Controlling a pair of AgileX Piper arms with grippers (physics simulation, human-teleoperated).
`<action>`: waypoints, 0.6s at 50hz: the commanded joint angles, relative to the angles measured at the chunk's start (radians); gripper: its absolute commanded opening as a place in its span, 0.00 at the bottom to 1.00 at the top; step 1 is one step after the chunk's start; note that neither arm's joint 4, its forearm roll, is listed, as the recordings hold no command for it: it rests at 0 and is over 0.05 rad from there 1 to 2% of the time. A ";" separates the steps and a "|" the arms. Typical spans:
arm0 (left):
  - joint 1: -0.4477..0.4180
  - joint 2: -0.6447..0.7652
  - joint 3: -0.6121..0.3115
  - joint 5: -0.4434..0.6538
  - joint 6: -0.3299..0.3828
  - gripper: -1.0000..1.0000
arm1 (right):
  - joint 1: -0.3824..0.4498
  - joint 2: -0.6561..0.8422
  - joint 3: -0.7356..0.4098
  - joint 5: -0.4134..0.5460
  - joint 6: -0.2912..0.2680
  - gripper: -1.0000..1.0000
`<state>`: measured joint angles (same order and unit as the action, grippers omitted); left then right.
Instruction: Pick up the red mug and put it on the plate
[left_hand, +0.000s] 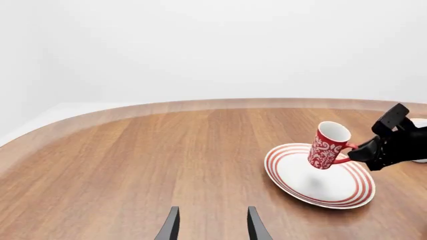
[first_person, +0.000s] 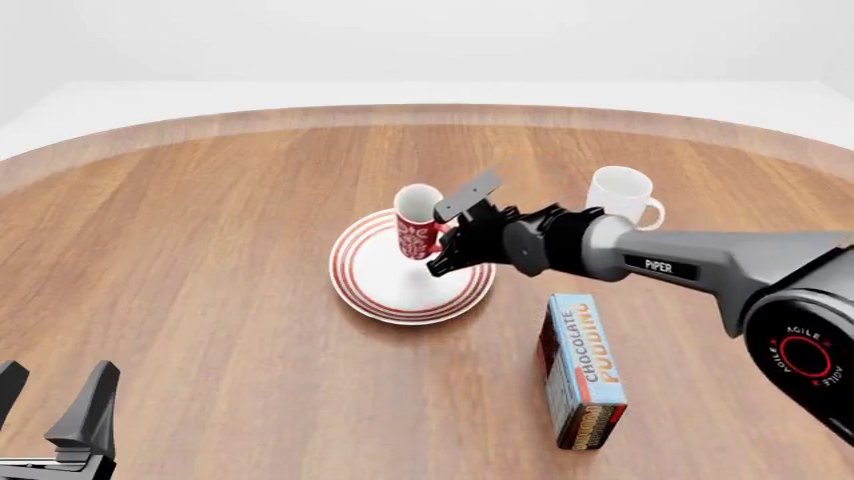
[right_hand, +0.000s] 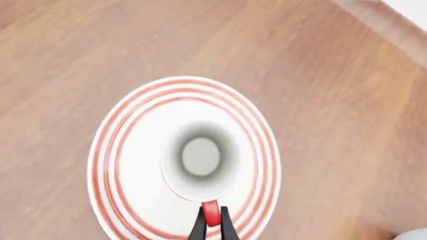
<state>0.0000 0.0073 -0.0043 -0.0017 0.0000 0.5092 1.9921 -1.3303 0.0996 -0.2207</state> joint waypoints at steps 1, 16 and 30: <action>0.000 0.000 0.000 0.000 0.000 1.00 | 0.000 0.047 -0.036 -0.005 0.010 0.00; 0.000 0.000 0.000 0.000 0.000 1.00 | -0.003 0.064 -0.044 -0.003 0.010 0.00; 0.000 0.000 0.000 0.000 0.000 1.00 | -0.014 0.077 -0.047 -0.023 -0.012 0.00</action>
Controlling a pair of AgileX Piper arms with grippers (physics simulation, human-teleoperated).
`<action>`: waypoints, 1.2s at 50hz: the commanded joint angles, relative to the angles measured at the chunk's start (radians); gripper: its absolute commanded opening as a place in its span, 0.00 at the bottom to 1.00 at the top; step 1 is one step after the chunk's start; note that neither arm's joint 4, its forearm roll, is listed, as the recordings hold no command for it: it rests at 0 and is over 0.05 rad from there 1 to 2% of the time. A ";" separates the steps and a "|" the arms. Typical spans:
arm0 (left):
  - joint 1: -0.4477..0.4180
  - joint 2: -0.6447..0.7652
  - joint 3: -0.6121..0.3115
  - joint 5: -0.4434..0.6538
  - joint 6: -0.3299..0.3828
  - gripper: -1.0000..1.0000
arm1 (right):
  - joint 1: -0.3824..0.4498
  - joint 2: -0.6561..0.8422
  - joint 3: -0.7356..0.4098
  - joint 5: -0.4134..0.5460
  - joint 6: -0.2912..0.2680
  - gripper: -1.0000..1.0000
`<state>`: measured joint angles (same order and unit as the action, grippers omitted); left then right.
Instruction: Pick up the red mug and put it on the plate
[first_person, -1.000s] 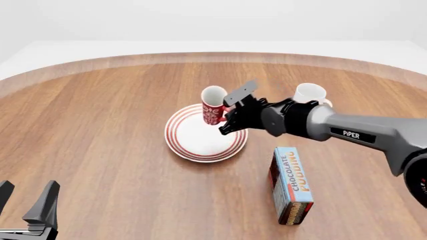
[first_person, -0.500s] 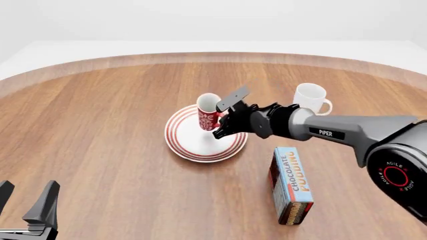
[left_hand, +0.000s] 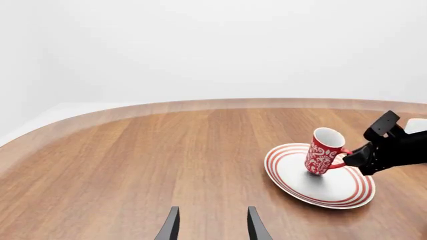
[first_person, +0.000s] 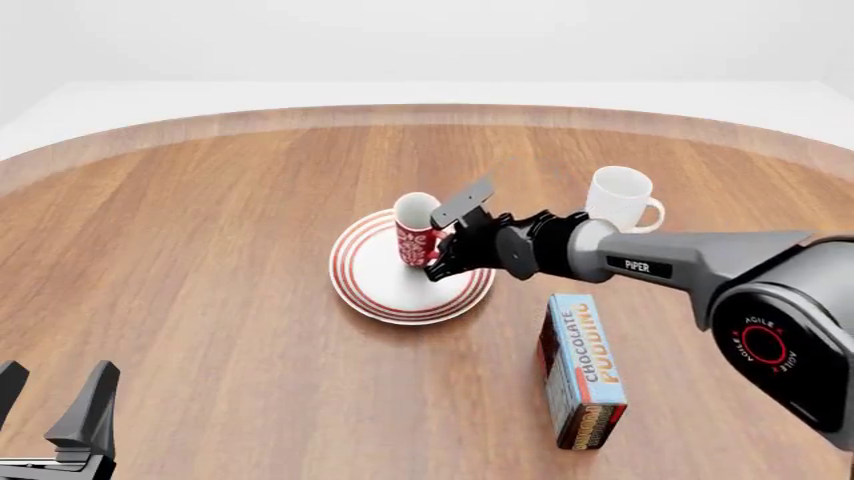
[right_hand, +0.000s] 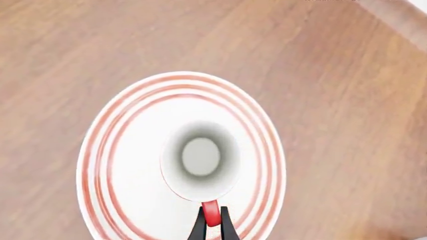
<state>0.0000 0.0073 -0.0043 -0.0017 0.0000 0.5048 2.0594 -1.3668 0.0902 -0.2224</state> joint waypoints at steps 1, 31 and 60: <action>0.000 0.000 0.000 0.000 0.000 1.00 | -0.010 0.009 -0.010 -0.014 -0.010 0.00; 0.000 0.000 0.000 0.000 0.000 1.00 | -0.056 -0.014 -0.010 -0.032 -0.057 1.00; 0.000 0.000 0.000 0.000 0.000 1.00 | -0.073 -0.242 0.176 -0.060 -0.057 1.00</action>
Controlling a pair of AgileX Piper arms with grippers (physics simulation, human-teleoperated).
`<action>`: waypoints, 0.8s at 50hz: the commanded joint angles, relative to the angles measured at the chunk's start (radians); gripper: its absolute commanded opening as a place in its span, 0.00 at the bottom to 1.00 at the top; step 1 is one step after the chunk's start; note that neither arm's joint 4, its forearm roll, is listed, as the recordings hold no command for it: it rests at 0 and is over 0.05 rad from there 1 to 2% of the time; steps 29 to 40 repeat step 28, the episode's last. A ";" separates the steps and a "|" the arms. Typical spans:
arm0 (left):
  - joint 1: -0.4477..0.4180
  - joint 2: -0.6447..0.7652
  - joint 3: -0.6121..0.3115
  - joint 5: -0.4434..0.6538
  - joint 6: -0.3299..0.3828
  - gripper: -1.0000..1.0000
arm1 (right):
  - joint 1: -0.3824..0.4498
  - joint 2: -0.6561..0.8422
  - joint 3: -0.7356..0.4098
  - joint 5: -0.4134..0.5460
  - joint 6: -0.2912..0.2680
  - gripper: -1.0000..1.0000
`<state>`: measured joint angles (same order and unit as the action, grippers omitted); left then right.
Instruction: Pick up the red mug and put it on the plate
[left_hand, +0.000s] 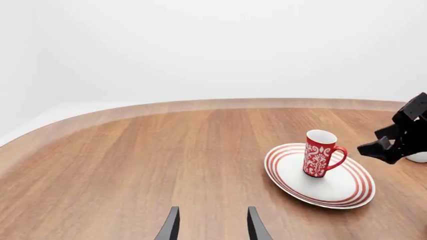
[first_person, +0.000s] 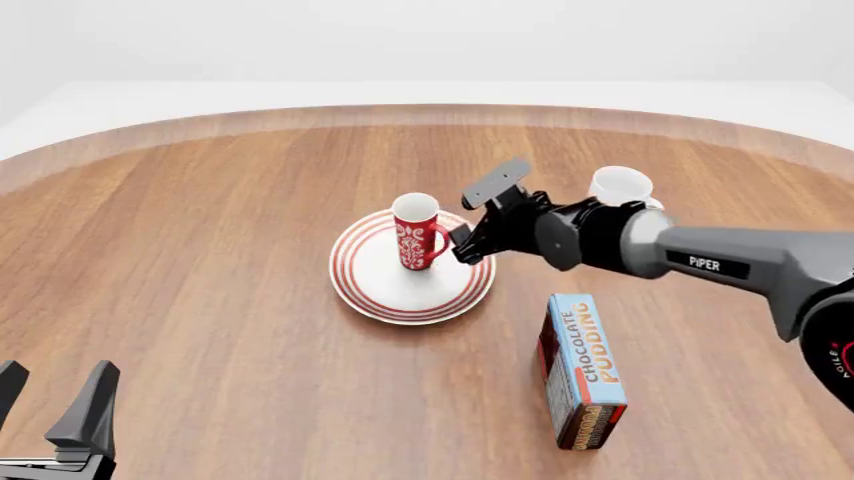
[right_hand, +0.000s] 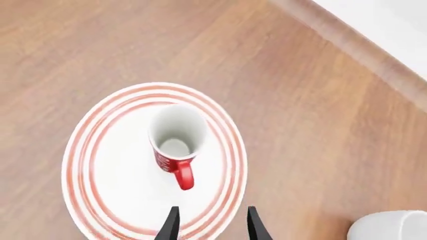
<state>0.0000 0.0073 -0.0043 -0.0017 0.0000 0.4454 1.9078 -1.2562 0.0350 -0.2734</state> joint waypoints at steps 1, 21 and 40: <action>0.000 0.000 0.000 0.000 0.000 1.00 | -0.014 -0.098 0.069 -0.003 -0.007 1.00; 0.000 0.000 0.000 0.000 0.000 1.00 | -0.010 -0.213 0.142 -0.006 -0.008 1.00; 0.000 0.000 0.000 0.000 0.000 1.00 | -0.004 -0.246 0.162 -0.014 -0.012 1.00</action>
